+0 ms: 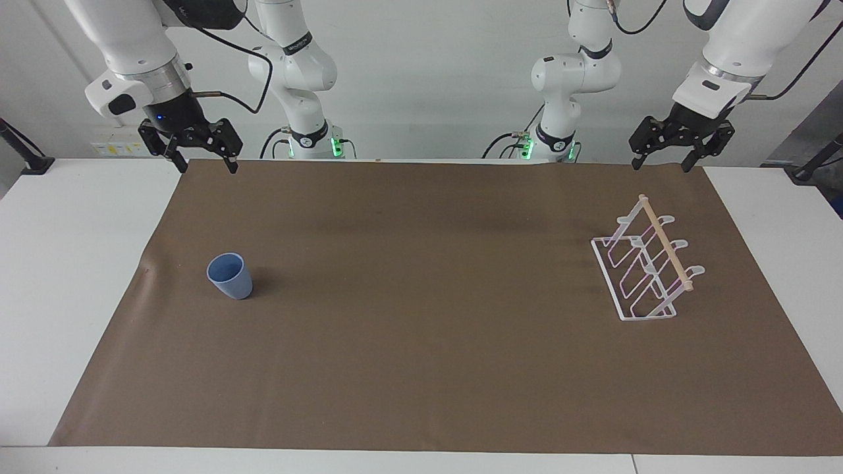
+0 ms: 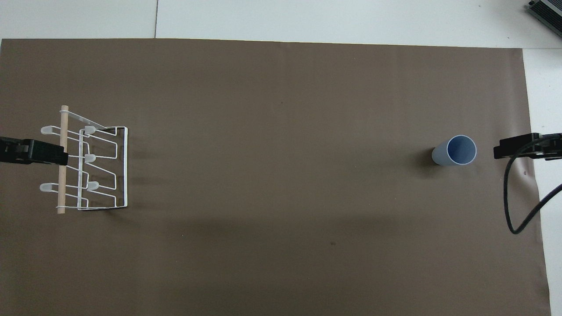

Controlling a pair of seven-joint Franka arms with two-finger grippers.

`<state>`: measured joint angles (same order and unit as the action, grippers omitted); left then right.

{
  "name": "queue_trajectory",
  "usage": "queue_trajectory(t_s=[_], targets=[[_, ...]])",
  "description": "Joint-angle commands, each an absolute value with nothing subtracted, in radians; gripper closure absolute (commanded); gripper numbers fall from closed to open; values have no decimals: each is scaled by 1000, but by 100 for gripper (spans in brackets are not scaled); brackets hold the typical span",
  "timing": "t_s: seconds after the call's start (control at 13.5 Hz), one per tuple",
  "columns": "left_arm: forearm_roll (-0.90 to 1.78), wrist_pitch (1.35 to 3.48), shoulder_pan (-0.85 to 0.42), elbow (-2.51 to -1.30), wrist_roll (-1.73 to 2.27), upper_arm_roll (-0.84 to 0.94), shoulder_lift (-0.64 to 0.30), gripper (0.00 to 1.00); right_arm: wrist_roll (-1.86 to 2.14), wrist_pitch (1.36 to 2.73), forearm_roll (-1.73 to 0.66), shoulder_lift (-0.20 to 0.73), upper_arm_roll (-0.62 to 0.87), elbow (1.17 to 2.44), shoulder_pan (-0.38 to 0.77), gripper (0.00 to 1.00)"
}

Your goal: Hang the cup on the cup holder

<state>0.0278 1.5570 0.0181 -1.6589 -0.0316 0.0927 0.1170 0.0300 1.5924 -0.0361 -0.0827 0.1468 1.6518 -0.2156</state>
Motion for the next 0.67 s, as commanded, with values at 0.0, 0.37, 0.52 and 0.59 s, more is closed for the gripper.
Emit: queue_trajectory(t_s=[0.0,0.37,0.52,0.59], targets=[[38,1586,14,-1707,-23,87,150,0,54,1617,-35,-109,149,1684,-227,0],[40,1586,17,-1709,-26,87,152,0,60,1615,-35,-109,149,1684,-230,0],[40,1580,17,-1709,-25,87,152,0,60,1617,-35,-107,146,1684,-232,0],[40,1583,17,-1709,-26,87,152,0,60,1618,-35,-107,147,1684,-227,0]])
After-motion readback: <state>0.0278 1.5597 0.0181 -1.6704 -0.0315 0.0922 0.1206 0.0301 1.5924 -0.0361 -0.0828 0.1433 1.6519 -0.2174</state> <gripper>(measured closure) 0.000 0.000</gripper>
